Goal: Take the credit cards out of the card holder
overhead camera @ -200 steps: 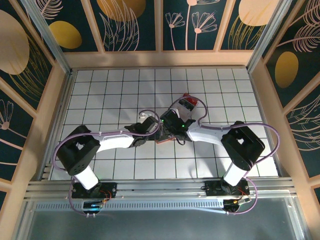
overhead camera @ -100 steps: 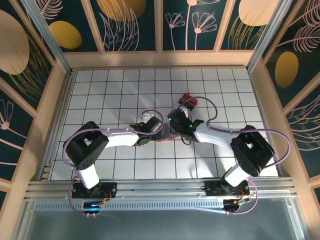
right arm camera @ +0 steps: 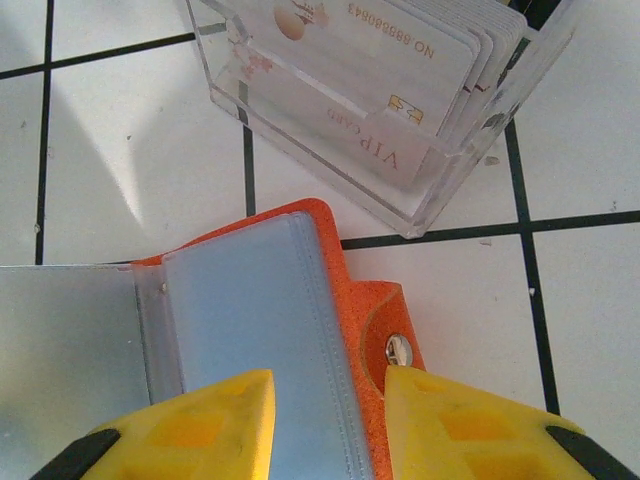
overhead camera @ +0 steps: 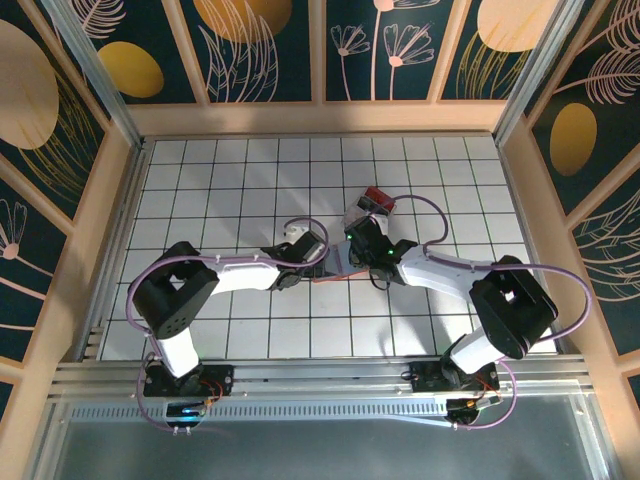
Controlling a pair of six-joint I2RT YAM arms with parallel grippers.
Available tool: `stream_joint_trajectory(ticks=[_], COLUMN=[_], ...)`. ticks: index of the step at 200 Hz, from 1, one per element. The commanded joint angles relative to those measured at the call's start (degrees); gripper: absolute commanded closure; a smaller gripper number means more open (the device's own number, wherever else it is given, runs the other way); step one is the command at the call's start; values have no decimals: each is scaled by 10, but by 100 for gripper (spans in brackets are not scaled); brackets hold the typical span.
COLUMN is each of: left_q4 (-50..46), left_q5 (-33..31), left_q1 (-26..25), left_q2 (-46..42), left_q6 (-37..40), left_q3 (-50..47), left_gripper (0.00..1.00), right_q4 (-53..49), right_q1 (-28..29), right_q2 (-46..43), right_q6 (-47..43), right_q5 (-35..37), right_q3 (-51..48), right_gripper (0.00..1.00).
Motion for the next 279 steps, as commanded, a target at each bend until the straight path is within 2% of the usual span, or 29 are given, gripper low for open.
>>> stream_joint_trajectory(ticks=[1, 65, 127, 159, 202, 235, 279], left_q4=[-24, -17, -9, -6, 17, 47, 60], left_q5=[-17, -11, -12, -13, 12, 43, 76], left_q1=[0, 0, 0, 1, 14, 15, 15], left_q2=[13, 15, -9, -26, -52, -44, -1], left_q6=[19, 10, -8, -23, -39, -13, 33], left_q3=[24, 25, 7, -3, -28, -22, 26], left_gripper=[1, 1, 1, 1, 1, 1, 1], right_q4=[-2, -24, -13, 5, 38, 40, 45], right_q1=[-3, -3, 0, 16, 52, 54, 54], right_q2=[-34, -157, -216, -211, -161, -133, -158], right_q6=[20, 47, 35, 18, 13, 28, 39], right_q5=[18, 55, 35, 6, -21, -23, -20], right_q3=[-11, -37, -38, -25, 6, 8, -21], right_gripper=[65, 65, 67, 67, 67, 70, 72])
